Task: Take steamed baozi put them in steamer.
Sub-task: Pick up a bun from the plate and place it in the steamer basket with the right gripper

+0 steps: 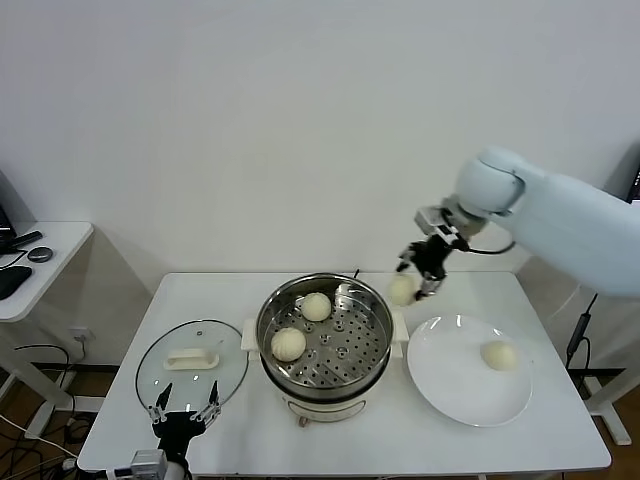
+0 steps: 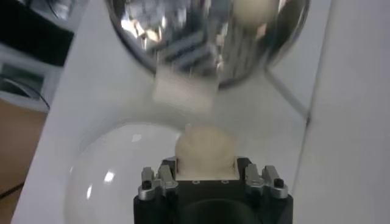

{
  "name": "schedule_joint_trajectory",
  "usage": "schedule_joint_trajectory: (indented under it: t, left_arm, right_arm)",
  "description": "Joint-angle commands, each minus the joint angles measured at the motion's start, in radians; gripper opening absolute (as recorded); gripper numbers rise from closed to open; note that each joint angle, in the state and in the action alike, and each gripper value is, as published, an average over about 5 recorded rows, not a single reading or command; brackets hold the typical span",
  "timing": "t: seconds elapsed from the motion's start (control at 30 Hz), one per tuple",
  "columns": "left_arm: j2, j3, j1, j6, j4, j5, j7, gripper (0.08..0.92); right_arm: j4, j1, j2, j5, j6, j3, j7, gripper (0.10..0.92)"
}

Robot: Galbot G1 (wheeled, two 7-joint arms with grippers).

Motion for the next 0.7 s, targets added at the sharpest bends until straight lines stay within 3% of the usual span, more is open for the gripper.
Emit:
schedule_joint_trajectory:
  t: [0.03, 0.33, 0.7]
  left_arm:
    - [-0.007, -0.004, 0.006, -0.005, -0.023, 0.009, -0.003, 0.823]
    - [-0.016, 0.000, 0.000, -0.006, -0.022, 0.008, -0.002, 0.823]
    - [-0.015, -0.017, -0.006, -0.004, -0.021, -0.005, 0.001, 0.823]
  right_arm:
    - [0.019, 0.168, 0.161, 0.171, 0.479, -0.214, 0.083, 0.577]
    - [0.084, 0.082, 0.257, -0.226, 0.739, -0.250, 0.174, 0.585]
    - [0.104, -0.017, 0.347, -0.366, 0.803, -0.264, 0.206, 0.586]
